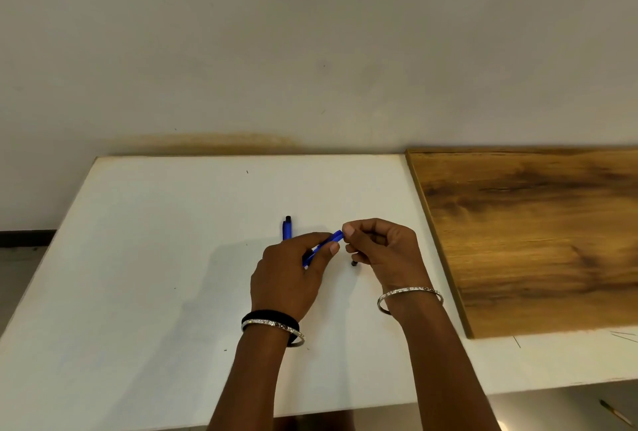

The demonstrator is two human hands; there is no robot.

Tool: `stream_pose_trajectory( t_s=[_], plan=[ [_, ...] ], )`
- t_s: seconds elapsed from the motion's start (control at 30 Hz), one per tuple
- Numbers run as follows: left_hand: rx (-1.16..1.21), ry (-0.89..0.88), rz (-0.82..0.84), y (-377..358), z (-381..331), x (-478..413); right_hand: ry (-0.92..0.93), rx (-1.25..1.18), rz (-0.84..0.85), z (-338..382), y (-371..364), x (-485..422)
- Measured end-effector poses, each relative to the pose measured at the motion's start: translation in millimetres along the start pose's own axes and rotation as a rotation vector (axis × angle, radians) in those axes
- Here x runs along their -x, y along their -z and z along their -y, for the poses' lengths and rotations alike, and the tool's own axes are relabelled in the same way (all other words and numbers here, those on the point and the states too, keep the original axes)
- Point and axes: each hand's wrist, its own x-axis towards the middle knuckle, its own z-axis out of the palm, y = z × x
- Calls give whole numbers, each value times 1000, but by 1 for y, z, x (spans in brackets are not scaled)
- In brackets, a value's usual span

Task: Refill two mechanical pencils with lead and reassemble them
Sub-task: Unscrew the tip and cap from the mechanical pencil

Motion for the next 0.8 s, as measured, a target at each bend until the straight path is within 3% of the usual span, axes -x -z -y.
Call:
stream_pose_trajectory(
  t_s=[0.27,0.4,0.5,0.6,0.8],
  plan=[
    [-11,-26,21,-5,-7,-1,42,81,-40,-8,-3,-3],
    [-43,45,-27,-1,-5,-2,19,-4,-220,-8,6,-7],
    [-52,95,-47,0,-2,-4,134,301,-331,-14,17,-10],
    [-65,108,-13,-5,-4,-4,136,657,-271,-20,18,-9],
    [-81,173,-14,-10,-5,-4,37,814,-199,-24,19,-8]
  ],
)
